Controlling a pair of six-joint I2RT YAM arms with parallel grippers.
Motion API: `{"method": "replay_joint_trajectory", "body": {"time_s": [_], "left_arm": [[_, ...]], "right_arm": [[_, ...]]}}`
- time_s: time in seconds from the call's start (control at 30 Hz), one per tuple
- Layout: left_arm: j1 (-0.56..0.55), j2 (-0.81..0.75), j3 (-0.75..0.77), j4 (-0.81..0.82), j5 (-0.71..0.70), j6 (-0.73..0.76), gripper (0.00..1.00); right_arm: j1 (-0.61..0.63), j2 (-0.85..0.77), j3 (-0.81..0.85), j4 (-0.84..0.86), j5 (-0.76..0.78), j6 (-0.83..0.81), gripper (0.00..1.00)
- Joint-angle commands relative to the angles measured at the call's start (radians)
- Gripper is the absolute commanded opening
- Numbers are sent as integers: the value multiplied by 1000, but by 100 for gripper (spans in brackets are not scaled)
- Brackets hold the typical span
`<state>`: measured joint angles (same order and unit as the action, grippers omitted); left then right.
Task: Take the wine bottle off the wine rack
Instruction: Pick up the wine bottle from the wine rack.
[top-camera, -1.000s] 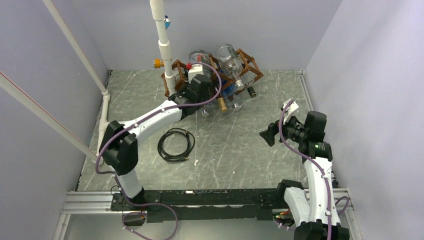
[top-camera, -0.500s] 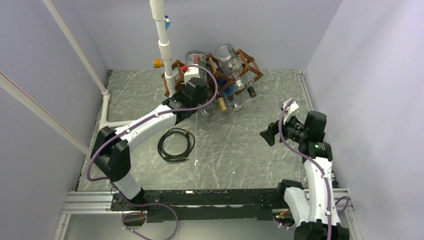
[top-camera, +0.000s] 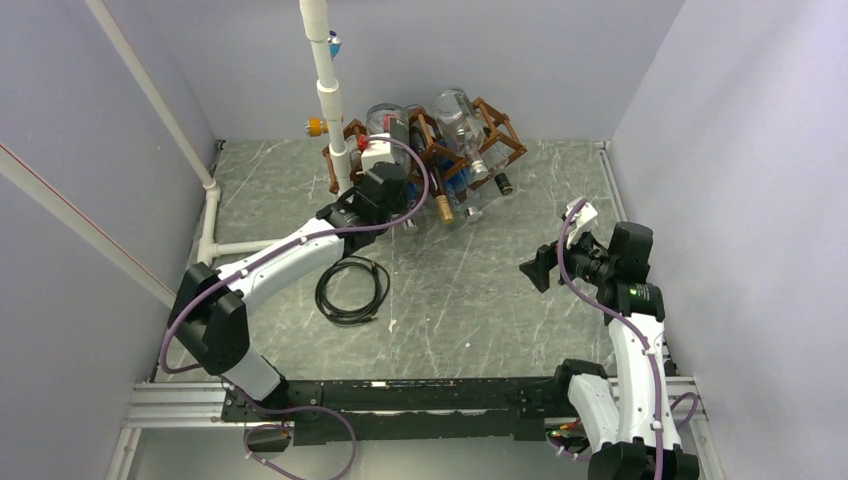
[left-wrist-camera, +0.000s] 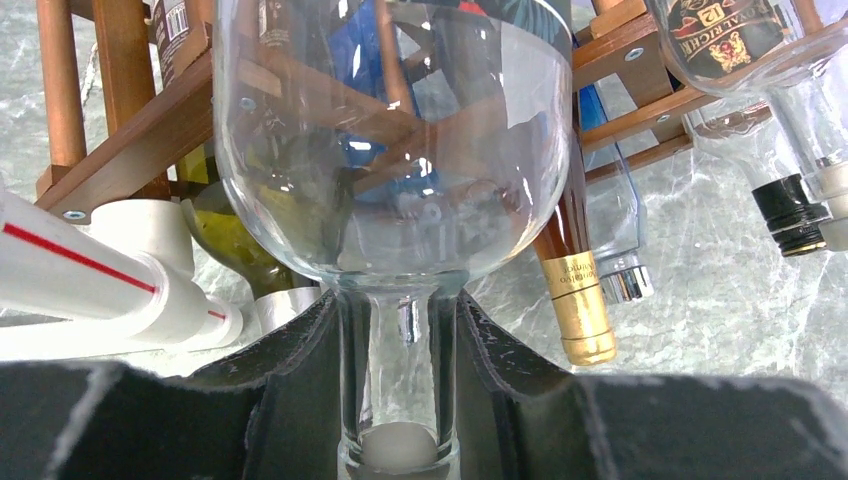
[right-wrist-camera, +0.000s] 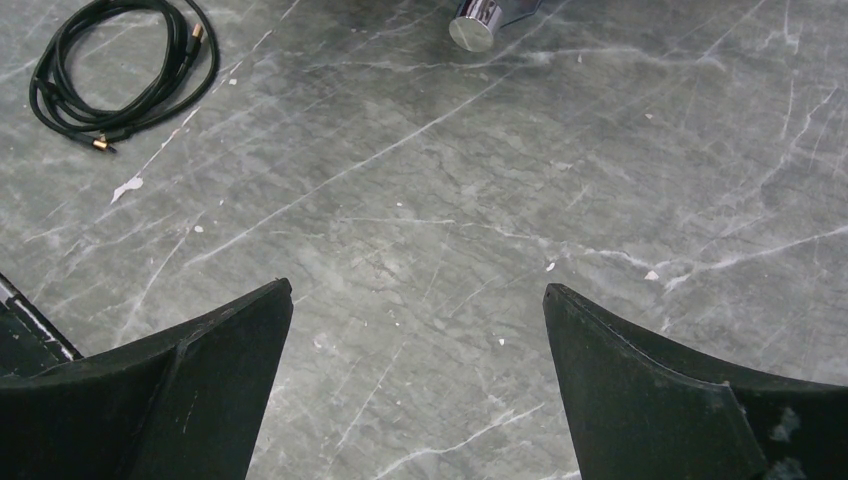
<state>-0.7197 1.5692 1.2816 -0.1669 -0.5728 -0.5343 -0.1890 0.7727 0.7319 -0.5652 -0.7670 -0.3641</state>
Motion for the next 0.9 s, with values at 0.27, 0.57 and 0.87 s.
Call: {"method": "replay_joint_trajectory", "body": {"time_s": [0.27,0.57,0.87], "left_arm": [[-29,-176,-32,251,-80,27,0],[-32,-217,-73,274,-53,11,0],[-37,-248,-92,282,-29,2,0]], "right_arm": [[3,6,-3,46,-2,4,100],[3,5,-5,48,-1,4,100],[3,4,-6,50,3,4,100]]}}
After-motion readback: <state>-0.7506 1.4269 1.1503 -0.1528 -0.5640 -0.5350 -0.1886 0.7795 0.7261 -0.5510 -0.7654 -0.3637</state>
